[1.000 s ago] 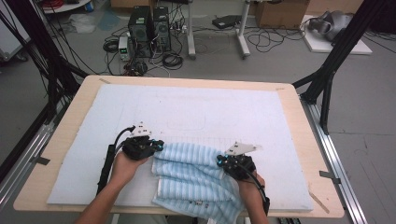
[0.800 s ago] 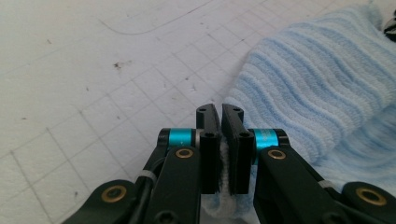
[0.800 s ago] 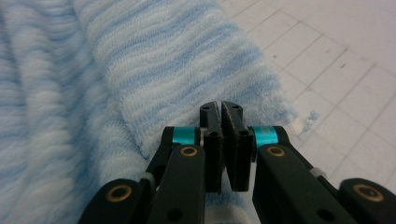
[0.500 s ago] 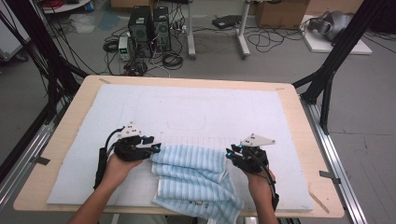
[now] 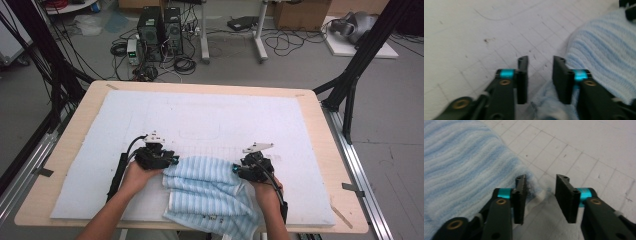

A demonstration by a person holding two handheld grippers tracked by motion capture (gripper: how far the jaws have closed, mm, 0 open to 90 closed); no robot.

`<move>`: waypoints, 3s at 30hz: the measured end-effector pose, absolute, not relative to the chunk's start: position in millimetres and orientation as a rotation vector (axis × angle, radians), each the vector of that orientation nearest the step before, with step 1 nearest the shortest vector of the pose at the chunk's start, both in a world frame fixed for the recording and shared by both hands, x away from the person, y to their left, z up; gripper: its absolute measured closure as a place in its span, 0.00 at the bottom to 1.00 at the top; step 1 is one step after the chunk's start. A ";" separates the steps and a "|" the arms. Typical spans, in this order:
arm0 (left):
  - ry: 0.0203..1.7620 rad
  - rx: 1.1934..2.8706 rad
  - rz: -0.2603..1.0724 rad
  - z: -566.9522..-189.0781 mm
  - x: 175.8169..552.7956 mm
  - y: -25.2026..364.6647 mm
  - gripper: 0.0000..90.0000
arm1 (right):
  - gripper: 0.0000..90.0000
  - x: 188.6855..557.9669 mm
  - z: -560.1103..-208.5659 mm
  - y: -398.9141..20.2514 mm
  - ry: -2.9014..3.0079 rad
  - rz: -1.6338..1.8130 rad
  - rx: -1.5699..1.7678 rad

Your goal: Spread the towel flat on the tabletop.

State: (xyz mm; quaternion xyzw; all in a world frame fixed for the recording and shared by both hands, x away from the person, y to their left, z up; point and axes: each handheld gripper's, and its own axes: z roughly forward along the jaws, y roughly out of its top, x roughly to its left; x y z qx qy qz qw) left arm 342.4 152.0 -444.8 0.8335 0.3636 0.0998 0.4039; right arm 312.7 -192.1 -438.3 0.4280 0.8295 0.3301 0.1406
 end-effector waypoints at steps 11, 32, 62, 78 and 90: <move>0.916 1.938 0.360 -417.5 353.0 157.5 1.00 | 0.93 314.3 -419.0 -199.7 2.268 0.979 1.176; 1.050 1.709 0.416 -374.3 436.5 155.3 1.00 | 0.92 397.9 -379.1 -226.8 2.113 1.008 1.188; 1.146 1.805 0.352 -410.1 410.4 160.8 0.44 | 0.60 383.3 -378.4 -241.2 1.996 1.094 1.319; 1.085 2.005 0.381 -447.5 400.9 109.8 0.97 | 0.54 351.8 -428.3 -232.7 2.202 0.974 1.355; 1.234 1.864 0.451 -450.4 437.8 129.9 0.98 | 0.97 389.8 -440.1 -213.4 2.273 0.940 1.330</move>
